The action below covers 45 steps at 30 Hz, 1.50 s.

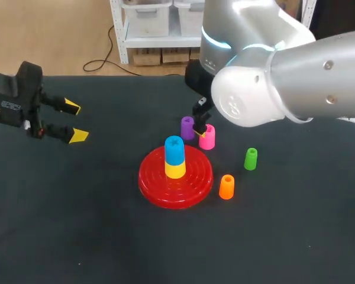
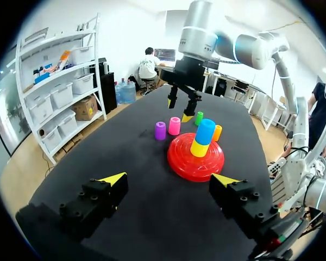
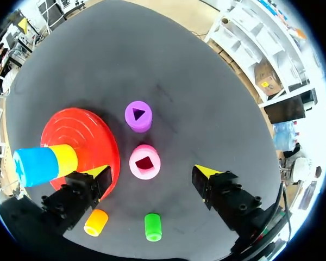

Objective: Pick up and stack the cylinders on the red base in this order: pink,purple,orange,green

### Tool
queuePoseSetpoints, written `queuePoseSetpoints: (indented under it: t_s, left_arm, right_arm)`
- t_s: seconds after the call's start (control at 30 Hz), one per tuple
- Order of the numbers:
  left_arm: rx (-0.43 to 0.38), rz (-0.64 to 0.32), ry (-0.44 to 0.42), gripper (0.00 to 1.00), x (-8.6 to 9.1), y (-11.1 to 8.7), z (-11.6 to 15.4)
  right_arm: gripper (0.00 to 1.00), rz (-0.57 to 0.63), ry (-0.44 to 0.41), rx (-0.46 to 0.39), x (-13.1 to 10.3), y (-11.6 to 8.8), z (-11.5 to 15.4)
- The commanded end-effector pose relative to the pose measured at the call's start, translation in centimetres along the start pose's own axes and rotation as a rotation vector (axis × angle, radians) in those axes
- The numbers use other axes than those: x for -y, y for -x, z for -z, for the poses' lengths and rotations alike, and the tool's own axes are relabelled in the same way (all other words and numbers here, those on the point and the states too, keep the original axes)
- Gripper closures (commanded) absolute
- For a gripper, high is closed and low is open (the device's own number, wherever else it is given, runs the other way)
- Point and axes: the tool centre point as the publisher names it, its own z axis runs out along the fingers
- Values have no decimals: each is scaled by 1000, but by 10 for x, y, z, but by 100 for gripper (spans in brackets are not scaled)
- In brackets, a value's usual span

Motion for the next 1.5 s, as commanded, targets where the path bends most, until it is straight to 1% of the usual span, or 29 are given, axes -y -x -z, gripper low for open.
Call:
queuePoseSetpoints:
  t_s: [0.03, 0.13, 0.17, 0.37, 0.43, 0.47, 0.5, 0.6, 0.73, 1.07, 1.13, 1.17, 1.23, 1.3, 1.33, 1.37, 1.5]
  left_arm:
    - [5, -2, 1, 0, 0, -1, 0]
    - [5, -2, 1, 0, 0, -1, 0]
    - [5, -2, 1, 0, 0, -1, 0]
    - [5, -2, 1, 0, 0, -1, 0]
    - [5, -2, 1, 0, 0, -1, 0]
    - [5, -2, 1, 0, 0, -1, 0]
    - [5, -2, 1, 0, 0, -1, 0]
    - [5, -2, 1, 0, 0, -1, 0]
    - [5, -2, 1, 0, 0, -1, 0]
    - [5, -2, 1, 0, 0, -1, 0]
    - [5, -2, 1, 0, 0, -1, 0]
    - [5, -2, 1, 0, 0, -1, 0]
    - [5, -2, 1, 0, 0, -1, 0]
    - [5, -2, 1, 0, 0, -1, 0]
    - [5, -2, 1, 0, 0, -1, 0]
    - [5, -2, 1, 0, 0, -1, 0]
    - [5, -2, 1, 0, 0, -1, 0]
  right_arm:
    - [19, 12, -4, -16, -1, 7, -4]
    - [24, 22, -9, -21, -4, 6, -6]
    - [29, 22, -9, -22, -5, 6, -6]
    - [31, 27, -15, -32, -6, 4, -10]
    - [37, 26, -14, -34, -6, 4, -12]
    - [38, 26, -14, -35, -6, 4, -12]
    - [42, 24, -15, -36, -6, 4, -12]
    - [51, 21, -13, -37, -6, 4, -13]
    - [53, 22, -13, -37, -6, 4, -14]
    - [53, 40, -24, -50, -8, 6, -18]
    - [55, 41, -26, -51, -9, 7, -18]
    - [56, 42, -26, -50, -9, 8, -18]
    - [69, 42, -27, -50, -9, 9, -18]
    - [91, 43, -28, -46, -9, 9, -17]
    - [97, 45, -31, -43, -9, 9, -17]
    - [100, 46, -33, -41, -9, 9, -15]
    - [100, 50, -36, -33, -9, 6, -9]
